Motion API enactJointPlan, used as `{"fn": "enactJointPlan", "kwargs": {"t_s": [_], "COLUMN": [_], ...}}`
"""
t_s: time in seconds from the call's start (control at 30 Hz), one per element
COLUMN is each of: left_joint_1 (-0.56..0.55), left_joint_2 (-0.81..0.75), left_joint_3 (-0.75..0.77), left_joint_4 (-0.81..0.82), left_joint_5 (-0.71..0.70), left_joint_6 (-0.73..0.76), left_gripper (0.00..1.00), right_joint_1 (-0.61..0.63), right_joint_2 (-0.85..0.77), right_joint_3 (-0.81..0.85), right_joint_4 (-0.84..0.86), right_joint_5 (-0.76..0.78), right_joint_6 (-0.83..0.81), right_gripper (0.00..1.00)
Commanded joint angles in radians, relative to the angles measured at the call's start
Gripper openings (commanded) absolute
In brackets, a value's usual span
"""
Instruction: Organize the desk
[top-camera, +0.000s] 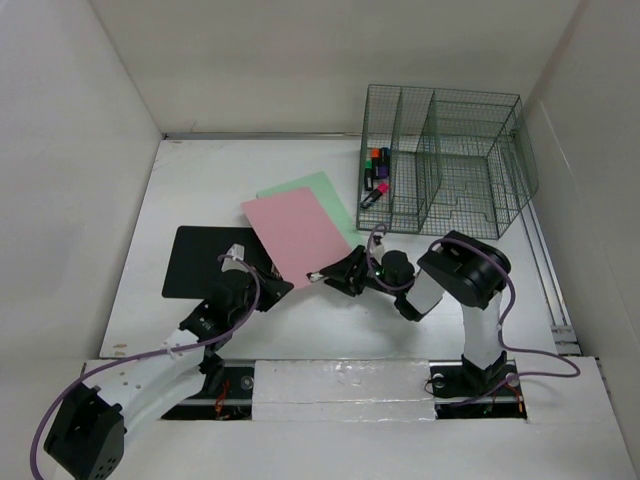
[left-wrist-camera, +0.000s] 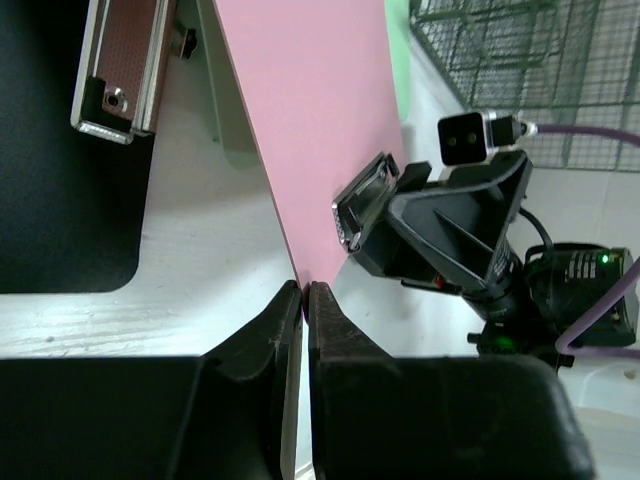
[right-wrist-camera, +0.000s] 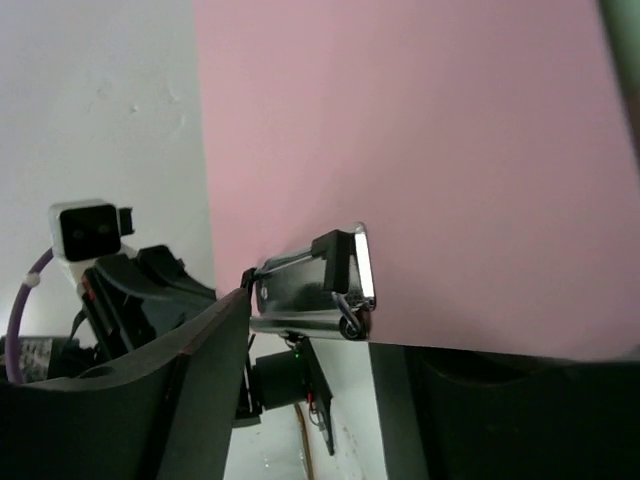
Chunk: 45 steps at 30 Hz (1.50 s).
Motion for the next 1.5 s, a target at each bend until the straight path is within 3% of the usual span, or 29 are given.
{"fn": "enactJointPlan", "kwargs": {"t_s": [0.0, 0.1, 0.17, 0.23, 0.37, 0.47, 0.53, 0.7, 0.73, 0.77, 0.9, 1.0, 1.1, 1.47], "left_joint_1": [-0.006, -0.006, -0.006, -0.006, -0.006, -0.006, -0.006, -0.006, -0.006, -0.006, -0.006, -0.006, -0.006, -0.006], "left_joint_2": [0.007, 0.014, 0.03, 0.035, 0.04, 0.041, 0.047, 0.034, 0.009, -0.005, -0.074, -0.111, -0.141, -0.141], "left_joint_3": [0.025, 0.039, 0.057, 0.065, 0.088, 0.111, 0.149, 0.273, 0.319, 0.342, 0.434, 0.473, 0.467, 0.378], "left_joint_4": [-0.035, -0.05, -0.072, -0.078, -0.096, -0.098, -0.108, -0.19, -0.19, -0.213, -0.214, -0.201, -0.169, -0.096], "left_joint_5": [0.063, 0.077, 0.087, 0.087, 0.08, 0.064, 0.057, -0.024, 0.108, -0.09, -0.161, -0.187, -0.19, -0.058], "left_joint_6": [0.055, 0.081, 0.101, 0.112, 0.136, 0.161, 0.194, 0.271, 0.305, 0.319, 0.379, 0.386, 0.388, 0.354], "left_gripper": [0.0, 0.0, 0.0, 0.0, 0.0, 0.0, 0.0, 0.29, 0.33, 0.41, 0.51, 0.53, 0.55, 0.56], "right_joint_1": [0.03, 0.041, 0.052, 0.052, 0.061, 0.061, 0.061, 0.061, 0.061, 0.061, 0.033, -0.003, -0.078, -0.584], "right_joint_2": [0.039, 0.059, 0.066, 0.063, 0.048, 0.01, -0.021, -0.197, -0.234, -0.268, -0.466, -0.633, -0.772, -1.101], "right_joint_3": [0.035, 0.048, 0.046, 0.046, 0.028, 0.009, -0.003, 0.012, 0.02, 0.038, 0.129, 0.222, 0.3, 0.445], "right_joint_4": [0.396, 0.399, 0.413, 0.419, 0.437, 0.439, 0.434, 0.303, 0.226, 0.185, -0.105, -0.417, -0.606, -0.949], "right_joint_5": [0.037, 0.068, 0.109, 0.118, 0.134, 0.132, 0.128, 0.106, 0.1, 0.098, 0.088, 0.12, 0.169, 0.101], "right_joint_6": [0.009, 0.012, 0.011, 0.008, 0.0, -0.005, -0.011, -0.093, -0.118, -0.173, -0.357, -0.526, -0.652, -0.799], "right_gripper": [0.54, 0.49, 0.31, 0.28, 0.08, 0.01, 0.0, 0.0, 0.0, 0.0, 0.0, 0.0, 0.0, 0.0]}}
